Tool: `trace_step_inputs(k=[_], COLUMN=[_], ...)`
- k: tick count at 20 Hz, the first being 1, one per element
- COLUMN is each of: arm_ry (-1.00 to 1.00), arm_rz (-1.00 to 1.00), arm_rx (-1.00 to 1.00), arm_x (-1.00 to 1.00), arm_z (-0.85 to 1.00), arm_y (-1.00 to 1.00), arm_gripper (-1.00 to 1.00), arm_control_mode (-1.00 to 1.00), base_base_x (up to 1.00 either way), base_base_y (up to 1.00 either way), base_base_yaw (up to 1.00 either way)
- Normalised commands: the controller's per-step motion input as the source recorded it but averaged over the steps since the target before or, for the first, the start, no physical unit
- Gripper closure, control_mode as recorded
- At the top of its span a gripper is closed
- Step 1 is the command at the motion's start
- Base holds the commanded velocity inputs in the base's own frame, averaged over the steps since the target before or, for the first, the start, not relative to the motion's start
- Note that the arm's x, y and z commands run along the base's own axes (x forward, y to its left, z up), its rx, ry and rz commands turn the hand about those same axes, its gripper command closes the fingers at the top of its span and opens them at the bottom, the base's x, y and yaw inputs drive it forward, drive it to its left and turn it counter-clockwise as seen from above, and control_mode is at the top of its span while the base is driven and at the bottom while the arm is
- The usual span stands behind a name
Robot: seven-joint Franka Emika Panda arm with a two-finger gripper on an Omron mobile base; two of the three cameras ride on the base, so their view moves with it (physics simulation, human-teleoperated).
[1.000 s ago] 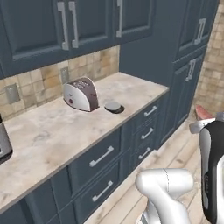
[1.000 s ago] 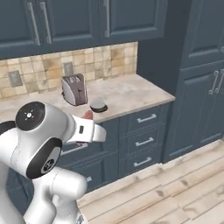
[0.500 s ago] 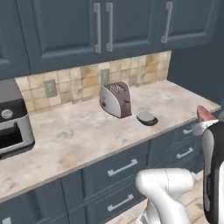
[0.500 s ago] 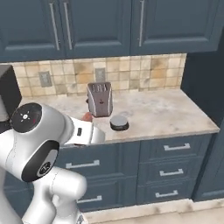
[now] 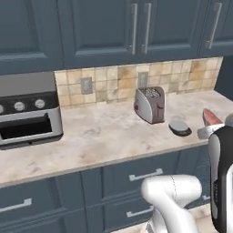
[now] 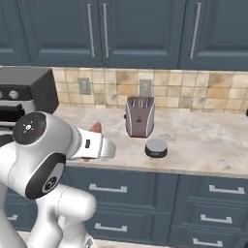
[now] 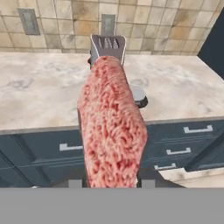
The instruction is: Take the steak from the fridge and place it on the digital scale on the counter by the fridge. Wait a few seconds for a reading, then move it to the plate on the dining counter.
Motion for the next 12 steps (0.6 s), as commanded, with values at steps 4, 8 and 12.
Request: trace_step_inputs(k=[4, 8, 12], arm_ry=[0.0, 0.0, 0.0], arm_rz=[0.0, 0.0, 0.0], arm_rx=[0.0, 0.0, 0.0], arm_x=[0.0, 0.0, 0.0], arm_z=[0.0, 0.0, 0.0], arm_y=[0.0, 0.0, 0.0], arm_gripper=[1.0, 1.0, 1.0], arm_control_mode=[1.0, 1.0, 1.0], base_base_x=[0.6, 0.43, 0.21], base_base_y=[-0.83, -0.62, -0.15], base_base_yaw=[0.22, 0.13, 0.08])
